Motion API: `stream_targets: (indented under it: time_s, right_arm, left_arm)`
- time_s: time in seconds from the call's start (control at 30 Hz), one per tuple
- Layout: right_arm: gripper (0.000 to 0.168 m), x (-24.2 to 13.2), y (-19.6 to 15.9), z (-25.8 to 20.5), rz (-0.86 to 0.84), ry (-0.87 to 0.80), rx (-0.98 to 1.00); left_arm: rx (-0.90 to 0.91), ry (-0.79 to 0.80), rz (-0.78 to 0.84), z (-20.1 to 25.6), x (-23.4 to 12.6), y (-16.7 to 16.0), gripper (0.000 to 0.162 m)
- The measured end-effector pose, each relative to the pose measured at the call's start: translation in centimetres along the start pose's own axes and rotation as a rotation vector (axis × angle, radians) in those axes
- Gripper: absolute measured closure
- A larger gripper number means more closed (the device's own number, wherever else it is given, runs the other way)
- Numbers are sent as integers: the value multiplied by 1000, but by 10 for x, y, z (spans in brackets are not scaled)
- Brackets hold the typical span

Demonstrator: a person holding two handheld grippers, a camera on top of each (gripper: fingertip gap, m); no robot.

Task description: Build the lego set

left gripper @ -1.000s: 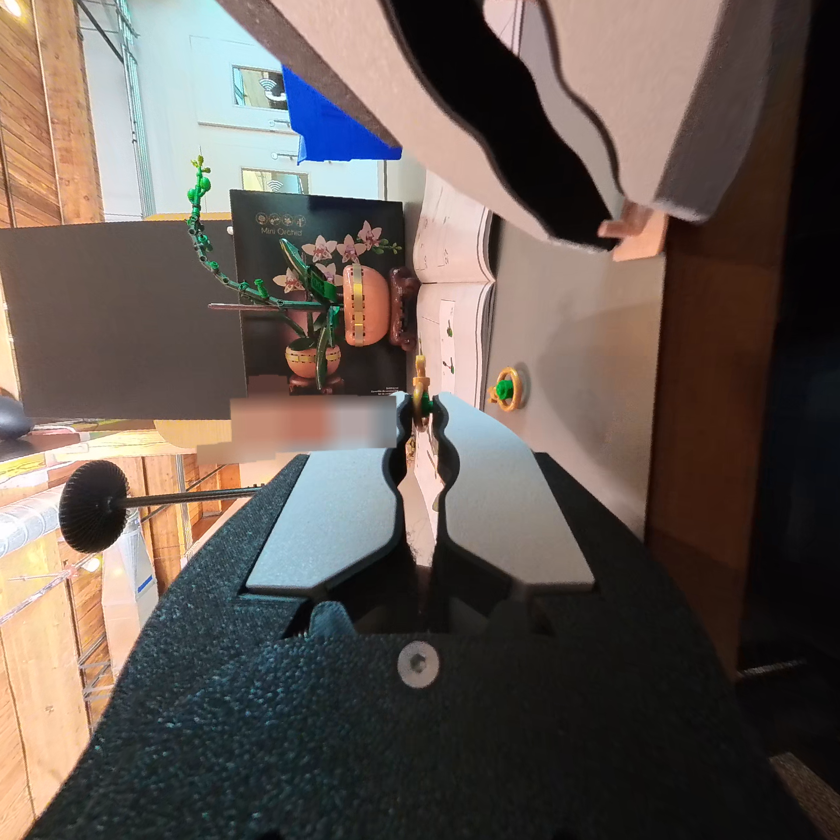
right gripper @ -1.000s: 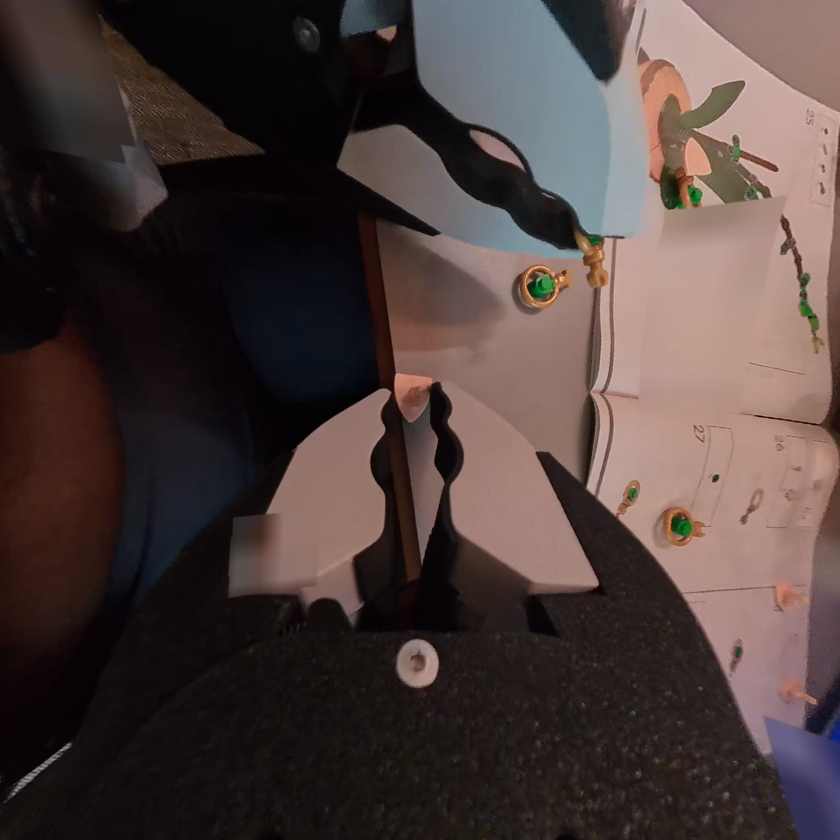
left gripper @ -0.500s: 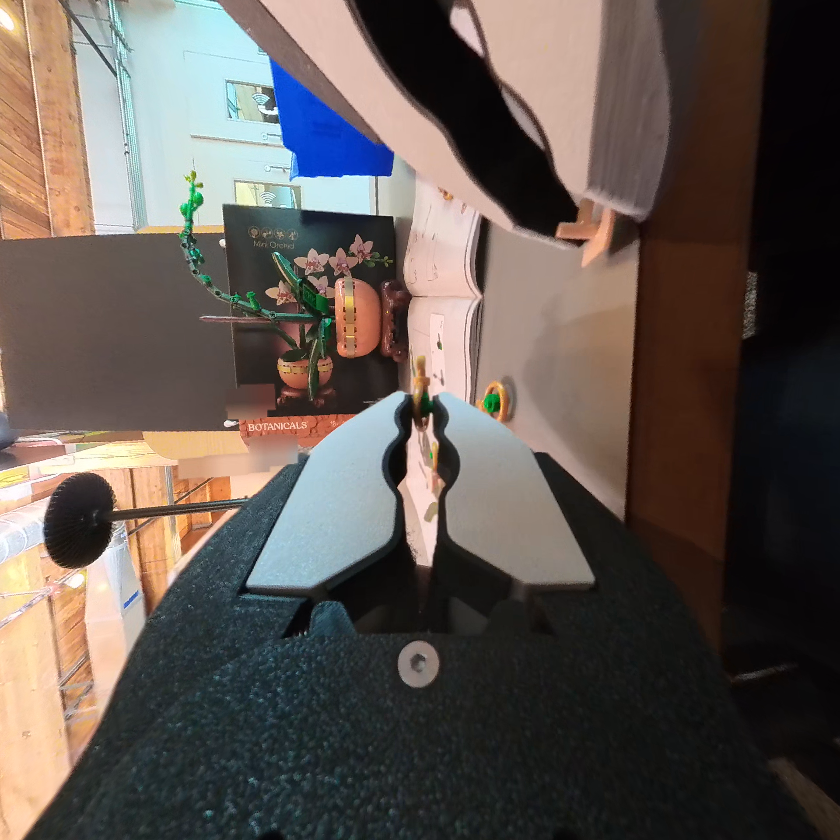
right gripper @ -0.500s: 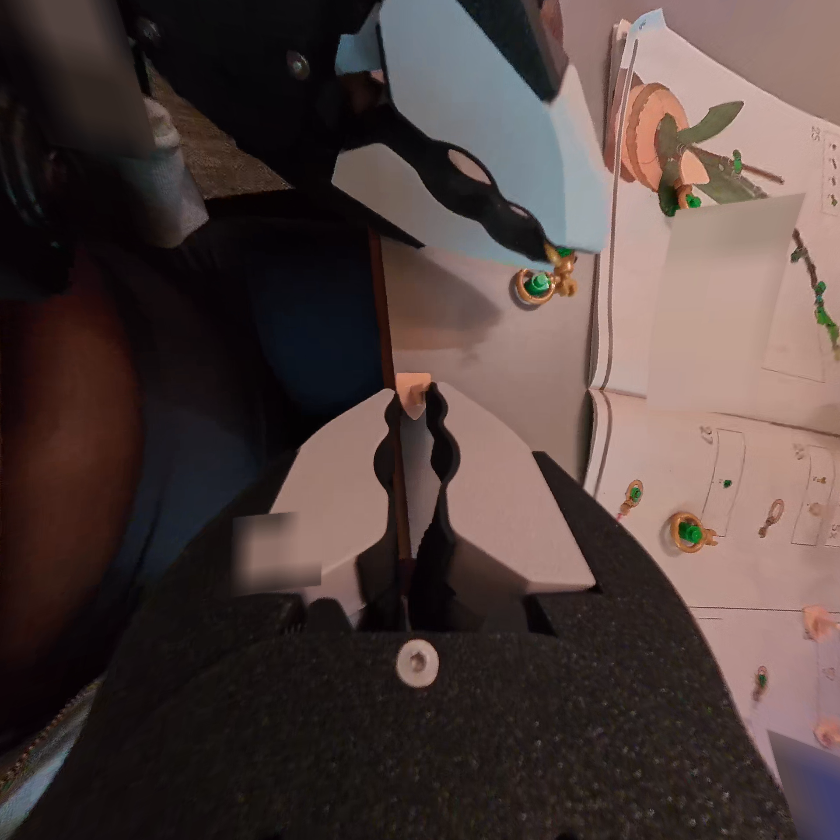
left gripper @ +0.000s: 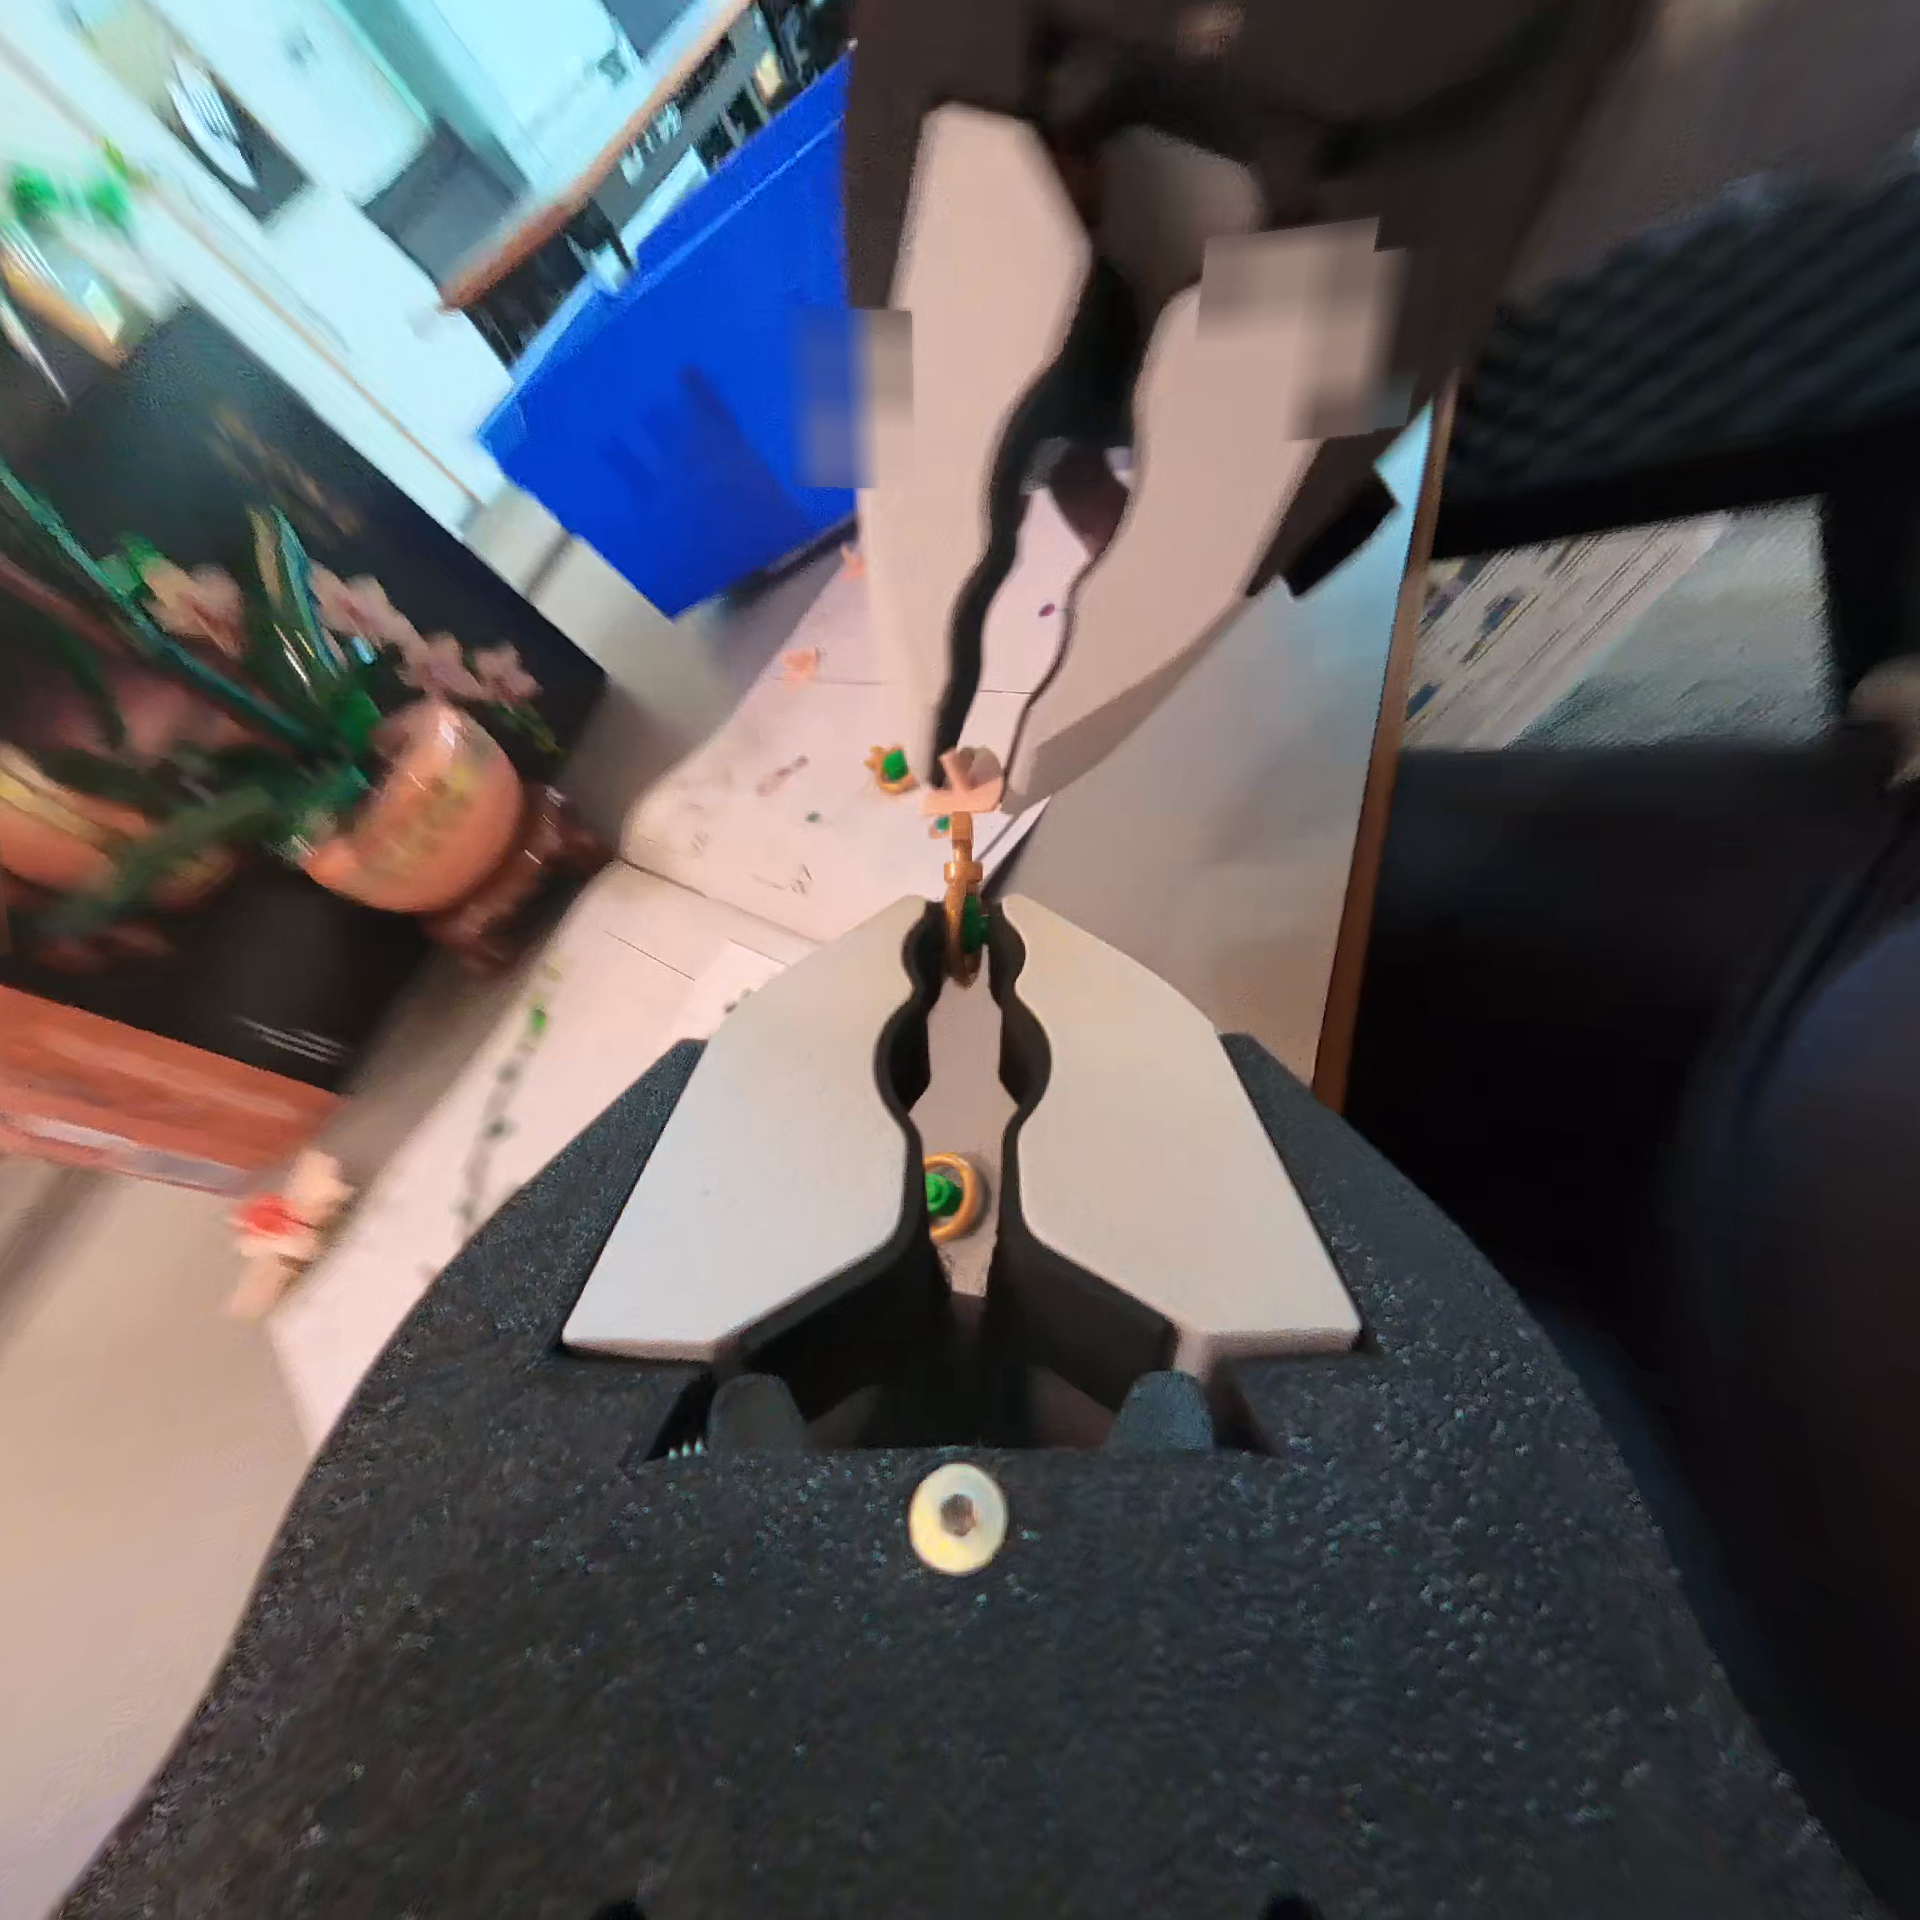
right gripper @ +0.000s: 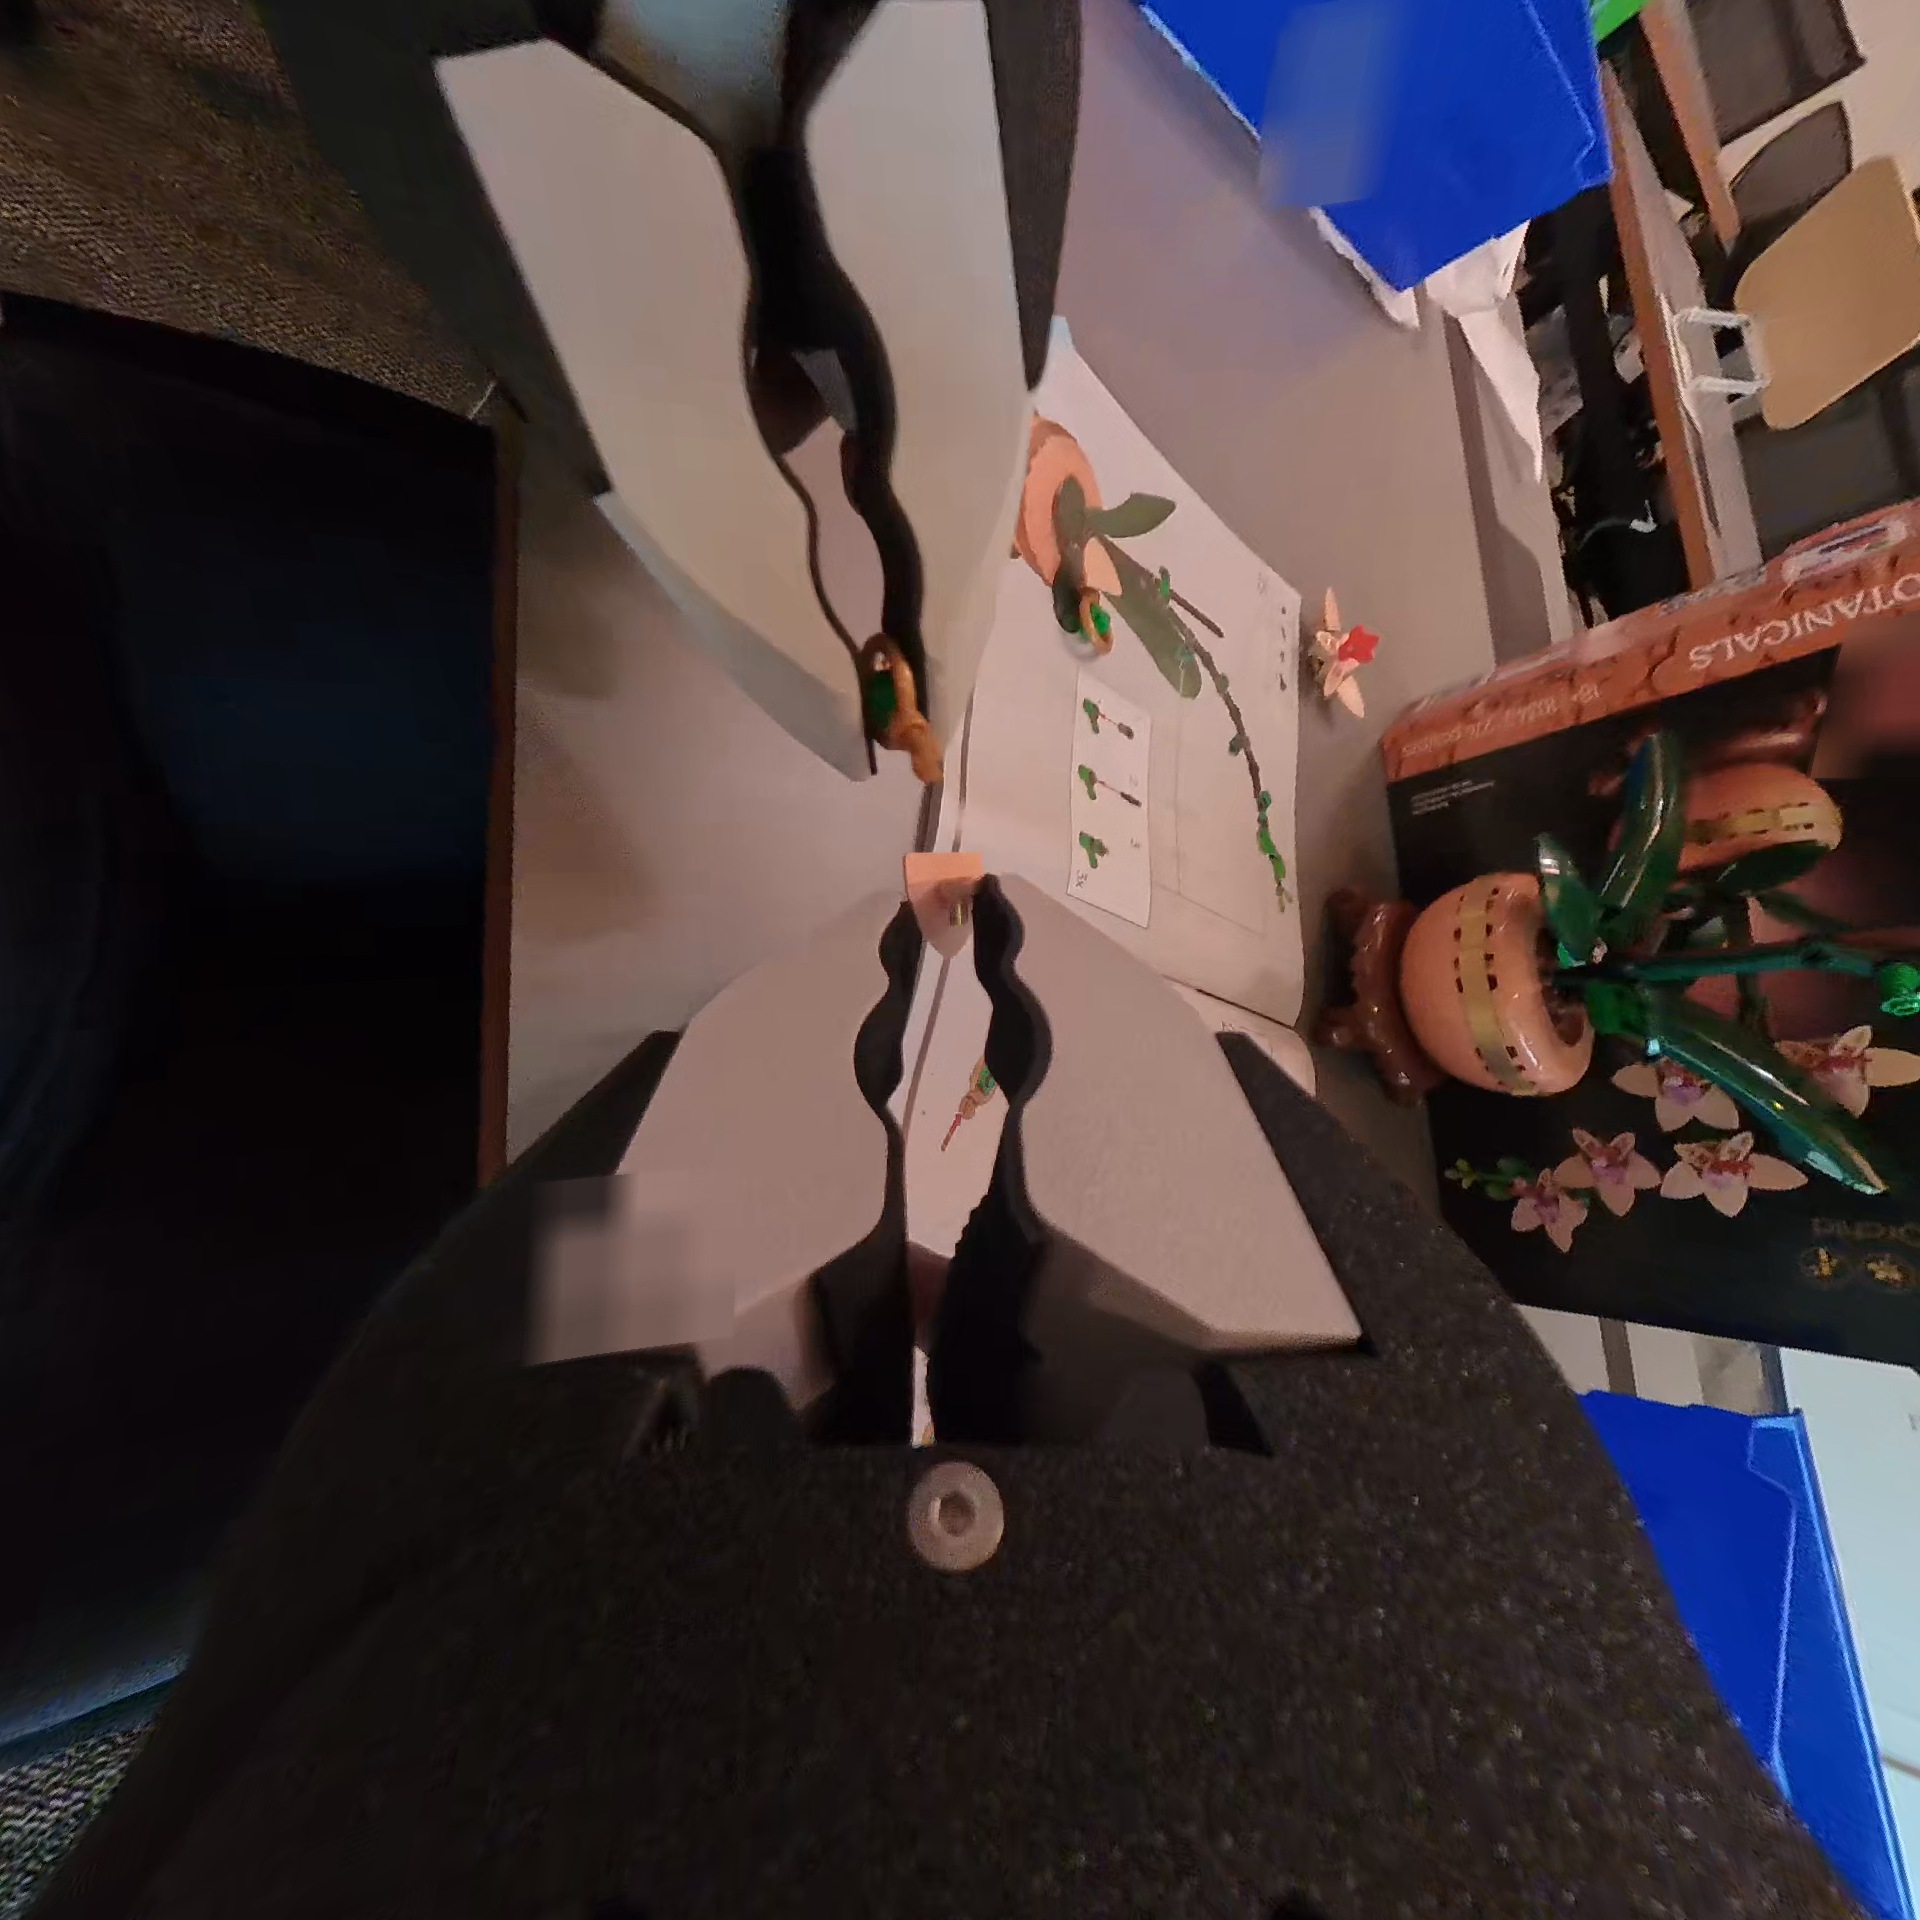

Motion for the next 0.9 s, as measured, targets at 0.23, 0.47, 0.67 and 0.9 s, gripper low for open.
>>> stream_targets:
  time_s: [0.23, 0.47, 0.67, 0.9]
  right_arm:
    - [157, 10, -6, -2, 2, 52, -12]
    - [157, 9, -8, 9, 39, 176, 190]
    - [157, 17, -15, 13, -4, 199, 243]
    - [158, 22, -15, 11, -14, 201, 255]
  left_arm:
    - [-200, -101, -72, -5, 13, -8, 155]
    - [683, 365, -240, -1, 16, -10, 154]
    - [770, 313, -283, 10, 28, -14, 155]
    - [861, 298, -323, 19, 32, -14, 155]
Point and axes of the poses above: each gripper's, where its closed fingertips meet, x out along the fingers, y out of its top, z = x × y across the jaws, the point moved 9 cm from there along -x, back along the fingers, and after that the axes turned 5 degrees about z, right-handed, at the moved point
